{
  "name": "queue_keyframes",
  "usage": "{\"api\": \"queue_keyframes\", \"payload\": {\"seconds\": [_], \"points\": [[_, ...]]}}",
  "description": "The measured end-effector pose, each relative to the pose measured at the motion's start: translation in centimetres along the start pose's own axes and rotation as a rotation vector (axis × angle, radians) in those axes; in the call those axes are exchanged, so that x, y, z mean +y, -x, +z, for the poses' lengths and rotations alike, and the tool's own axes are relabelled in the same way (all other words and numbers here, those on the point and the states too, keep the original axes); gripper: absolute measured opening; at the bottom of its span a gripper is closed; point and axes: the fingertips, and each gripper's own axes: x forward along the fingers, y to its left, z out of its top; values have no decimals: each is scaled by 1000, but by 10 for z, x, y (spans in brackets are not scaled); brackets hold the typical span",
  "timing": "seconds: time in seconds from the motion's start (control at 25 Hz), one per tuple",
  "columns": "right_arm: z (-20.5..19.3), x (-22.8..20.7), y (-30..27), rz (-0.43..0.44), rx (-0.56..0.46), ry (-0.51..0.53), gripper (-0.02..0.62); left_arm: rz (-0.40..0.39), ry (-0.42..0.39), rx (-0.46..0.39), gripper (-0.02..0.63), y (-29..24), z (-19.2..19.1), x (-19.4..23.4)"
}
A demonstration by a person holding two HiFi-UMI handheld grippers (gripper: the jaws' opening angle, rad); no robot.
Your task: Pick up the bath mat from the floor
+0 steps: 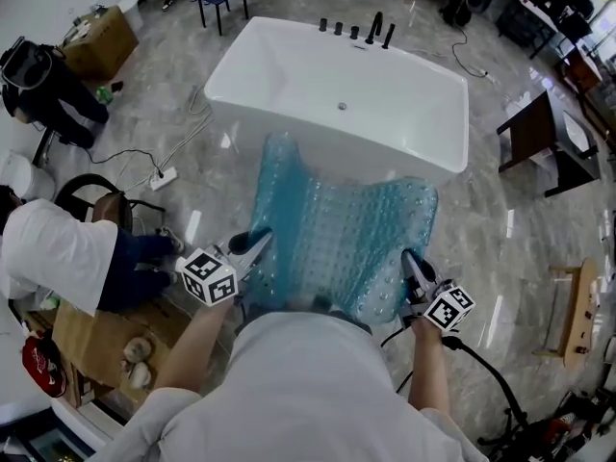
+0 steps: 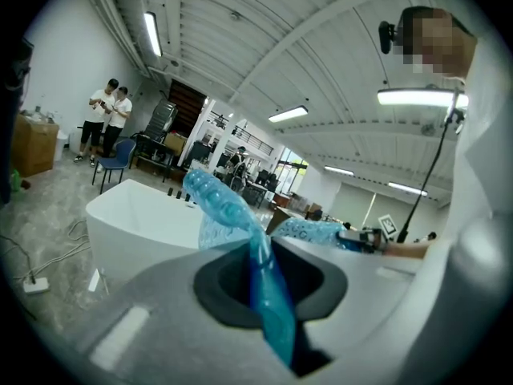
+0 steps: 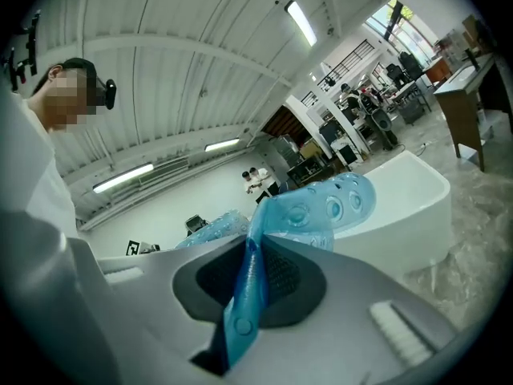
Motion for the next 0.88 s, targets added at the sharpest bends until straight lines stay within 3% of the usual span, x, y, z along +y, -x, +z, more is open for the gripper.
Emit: {"api": "queue_keyframes", "payload": {"seconds": [0.36,0.88], "points": [[-4,20,-26,-50,-89,-16,29,-16,-21,-7,32,19,15,28],[-12,29,-31,-89,-81,14,32,-26,-15,-18,34,27,20,36]]}}
